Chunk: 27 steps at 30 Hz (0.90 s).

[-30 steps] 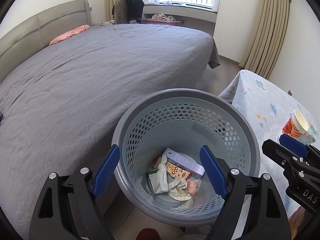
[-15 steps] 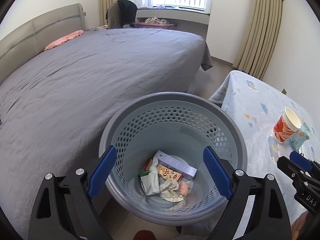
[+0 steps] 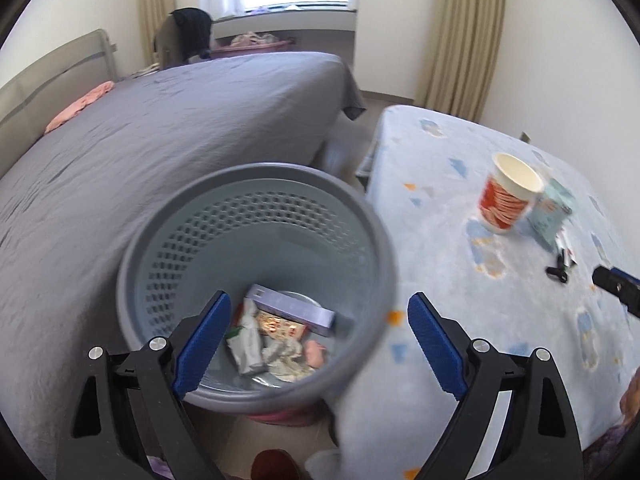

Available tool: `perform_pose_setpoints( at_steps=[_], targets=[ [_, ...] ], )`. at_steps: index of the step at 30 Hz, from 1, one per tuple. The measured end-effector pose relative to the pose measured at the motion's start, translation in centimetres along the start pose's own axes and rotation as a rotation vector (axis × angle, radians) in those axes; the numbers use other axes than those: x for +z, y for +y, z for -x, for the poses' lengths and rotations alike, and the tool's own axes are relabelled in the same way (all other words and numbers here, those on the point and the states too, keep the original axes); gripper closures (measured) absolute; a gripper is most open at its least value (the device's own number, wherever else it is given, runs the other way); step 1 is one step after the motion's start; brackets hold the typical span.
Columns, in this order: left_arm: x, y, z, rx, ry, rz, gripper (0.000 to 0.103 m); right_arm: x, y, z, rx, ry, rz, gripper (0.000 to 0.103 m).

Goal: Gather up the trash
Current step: 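Move the right gripper back to the table and grasp the white tube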

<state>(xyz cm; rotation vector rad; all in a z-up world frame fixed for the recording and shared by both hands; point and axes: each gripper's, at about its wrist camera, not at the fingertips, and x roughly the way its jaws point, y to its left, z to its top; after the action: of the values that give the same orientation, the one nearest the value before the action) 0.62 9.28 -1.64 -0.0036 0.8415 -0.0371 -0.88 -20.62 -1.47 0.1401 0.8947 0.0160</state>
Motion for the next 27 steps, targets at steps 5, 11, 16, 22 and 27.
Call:
perform_pose_setpoints(
  at_steps=[5, 11, 16, 22, 27],
  targets=[
    [0.1, -4.3, -0.1, -0.063, 0.011, -0.046, 0.015, 0.9, -3.3, -0.2, -0.030, 0.023, -0.020, 0.037],
    [1.1, -8.6, -0.4, -0.108, 0.006, -0.078, 0.015, 2.3, -5.7, -1.6, -0.027, 0.049, -0.036, 0.036],
    [1.7, -11.5, -0.7, -0.113, -0.008, -0.099, 0.015, 3.3, -6.8, -3.6, 0.005, 0.077, -0.059, 0.037],
    [1.0, -13.5, -1.2, -0.088, -0.015, -0.146, 0.015, 4.3, -7.5, -6.3, -0.006, 0.079, -0.088, 0.036],
    [0.4, -14.2, -1.8, -0.082, -0.015, -0.177, 0.015, 4.5, -7.7, -8.5, -0.014, 0.116, -0.115, 0.037]
  ],
)
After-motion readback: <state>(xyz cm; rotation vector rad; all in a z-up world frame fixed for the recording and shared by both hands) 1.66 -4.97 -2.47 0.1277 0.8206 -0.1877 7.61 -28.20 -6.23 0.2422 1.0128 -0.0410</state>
